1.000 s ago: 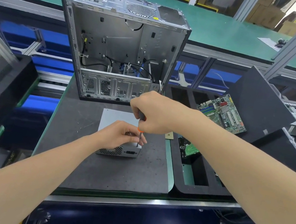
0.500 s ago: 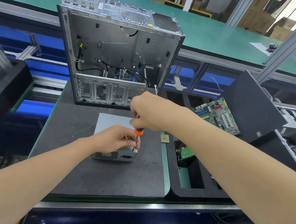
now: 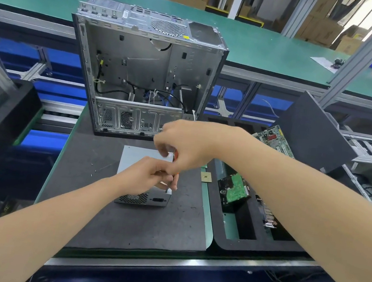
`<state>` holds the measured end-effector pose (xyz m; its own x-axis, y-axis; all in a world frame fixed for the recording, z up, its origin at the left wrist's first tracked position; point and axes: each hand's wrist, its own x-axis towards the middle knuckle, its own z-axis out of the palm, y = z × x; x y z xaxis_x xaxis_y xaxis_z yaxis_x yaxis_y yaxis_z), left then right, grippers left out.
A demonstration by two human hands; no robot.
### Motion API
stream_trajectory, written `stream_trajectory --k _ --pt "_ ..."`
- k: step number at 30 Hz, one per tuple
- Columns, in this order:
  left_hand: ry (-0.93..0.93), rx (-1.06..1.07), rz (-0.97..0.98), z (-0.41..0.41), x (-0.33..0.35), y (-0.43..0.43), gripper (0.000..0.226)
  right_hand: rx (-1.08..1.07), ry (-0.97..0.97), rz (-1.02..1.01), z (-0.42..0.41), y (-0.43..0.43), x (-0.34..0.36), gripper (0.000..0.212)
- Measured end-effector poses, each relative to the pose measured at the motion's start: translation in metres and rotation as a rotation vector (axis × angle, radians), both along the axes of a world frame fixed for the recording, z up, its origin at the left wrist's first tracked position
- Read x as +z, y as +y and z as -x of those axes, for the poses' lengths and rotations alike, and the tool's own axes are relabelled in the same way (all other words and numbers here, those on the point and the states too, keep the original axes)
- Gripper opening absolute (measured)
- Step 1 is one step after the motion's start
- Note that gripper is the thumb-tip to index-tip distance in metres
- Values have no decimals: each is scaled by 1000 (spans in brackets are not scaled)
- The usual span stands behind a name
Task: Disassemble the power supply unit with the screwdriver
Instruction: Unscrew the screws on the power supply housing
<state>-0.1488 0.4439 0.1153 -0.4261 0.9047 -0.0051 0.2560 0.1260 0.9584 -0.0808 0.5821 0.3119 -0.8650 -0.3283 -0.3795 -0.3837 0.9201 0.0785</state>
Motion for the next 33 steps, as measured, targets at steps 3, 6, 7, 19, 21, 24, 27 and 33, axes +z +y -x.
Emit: stream_trajectory --k 3,6,7,19,21,24,27,33 --pt "-13 23 -2 -1 -1 1 27 -387 132 -140 0 -11 0 64" --pt "-34 7 -10 0 -1 2 28 -514 -22 -109 0 -16 -8 39" --pt "-43 -7 -12 1 0 2 29 -573 -55 -29 0 -15 -8 35" --pt "-88 -40 -6 2 4 -1 20 136 -87 -108 1 -2 -4 28" --pt "-88 -25 -10 0 2 -1 23 147 -53 -110 0 -2 -7 28" --pt "-85 -12 -6 -1 0 1 27 85 -77 -43 0 -1 -5 19" --pt "-77 9 -13 -2 -3 2 27 -159 100 13 -2 -6 -6 38" --pt "-25 -7 11 0 -3 2 27 -549 35 1 -1 -16 -12 45"
